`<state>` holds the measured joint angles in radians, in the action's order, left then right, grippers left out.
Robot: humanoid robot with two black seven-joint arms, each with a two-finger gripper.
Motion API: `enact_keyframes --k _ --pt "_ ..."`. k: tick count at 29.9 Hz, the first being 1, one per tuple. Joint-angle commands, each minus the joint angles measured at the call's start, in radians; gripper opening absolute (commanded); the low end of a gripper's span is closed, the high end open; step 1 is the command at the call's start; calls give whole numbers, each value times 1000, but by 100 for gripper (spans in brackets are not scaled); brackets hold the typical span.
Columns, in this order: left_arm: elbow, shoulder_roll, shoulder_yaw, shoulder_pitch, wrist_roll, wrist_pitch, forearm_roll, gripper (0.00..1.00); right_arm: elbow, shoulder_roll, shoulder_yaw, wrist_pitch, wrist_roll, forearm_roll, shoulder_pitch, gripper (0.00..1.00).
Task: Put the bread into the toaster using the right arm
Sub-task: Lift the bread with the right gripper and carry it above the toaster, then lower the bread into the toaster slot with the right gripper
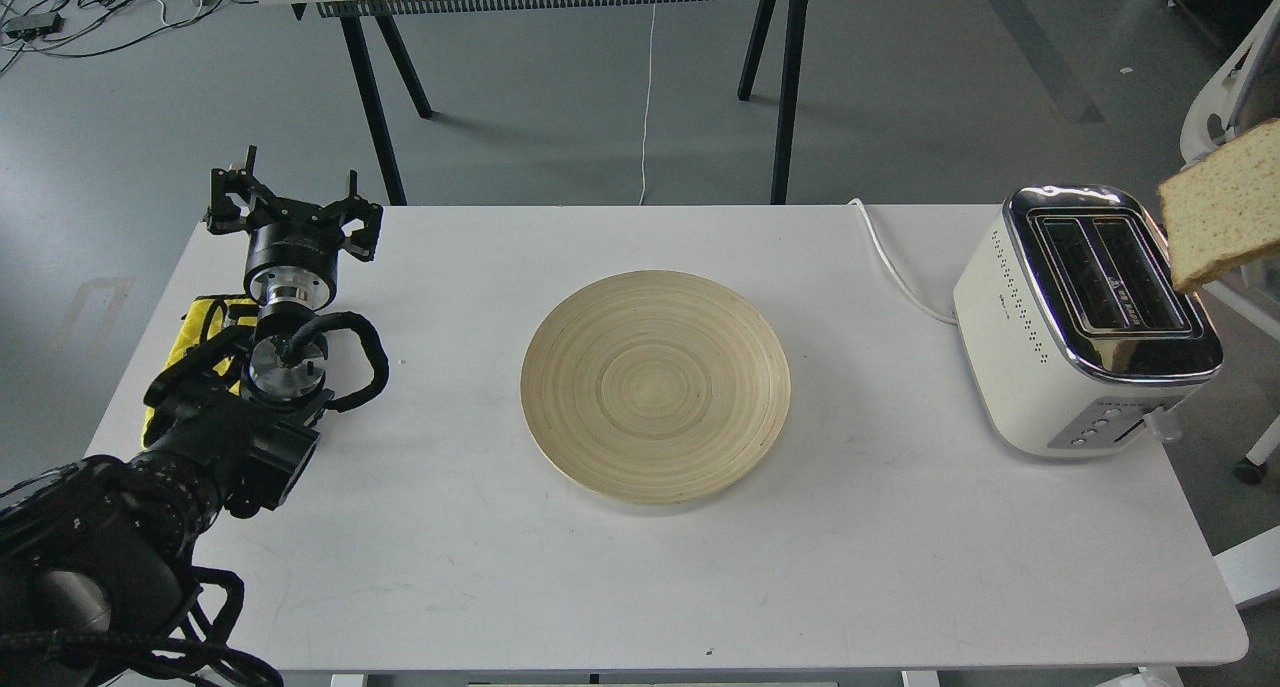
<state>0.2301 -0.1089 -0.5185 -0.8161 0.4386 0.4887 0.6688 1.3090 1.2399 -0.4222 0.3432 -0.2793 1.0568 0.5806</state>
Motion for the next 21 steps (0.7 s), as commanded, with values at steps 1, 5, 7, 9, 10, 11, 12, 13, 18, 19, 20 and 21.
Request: enact_keyframes --k 1,5,7,9,10,11,12,13,18,19,20,21 --pt "0 0 0 0 0 0 0 100 -40 -42 0 -4 0 32 4 10" --pt "0 0 0 0 0 0 0 100 -46 -71 0 -6 0 54 5 11" --pt "0 0 0 0 0 0 0 100 -46 -80 0 -6 0 63 7 11" --pt "0 0 0 0 0 0 0 100 -45 -91 0 -7 0 65 7 11" --pt "0 0 0 0 0 0 0 100 -45 -98 0 -7 0 65 8 11" --pt "0 0 0 0 0 0 0 100 -45 -103 0 -7 0 65 8 11" --pt "0 0 0 0 0 0 0 100 -43 -108 0 -7 0 65 8 11" --pt "0 0 0 0 0 0 0 100 -43 -109 0 -7 0 65 8 11" --pt "0 0 0 -1 0 0 0 100 -45 -132 0 -7 0 72 8 11" --pt "0 0 0 0 0 0 0 100 -45 -135 0 -7 0 72 10 11" --pt "0 0 0 0 0 0 0 100 -45 -138 0 -7 0 74 10 11" --pt "0 0 0 0 0 0 0 100 -45 -141 0 -7 0 74 10 11"
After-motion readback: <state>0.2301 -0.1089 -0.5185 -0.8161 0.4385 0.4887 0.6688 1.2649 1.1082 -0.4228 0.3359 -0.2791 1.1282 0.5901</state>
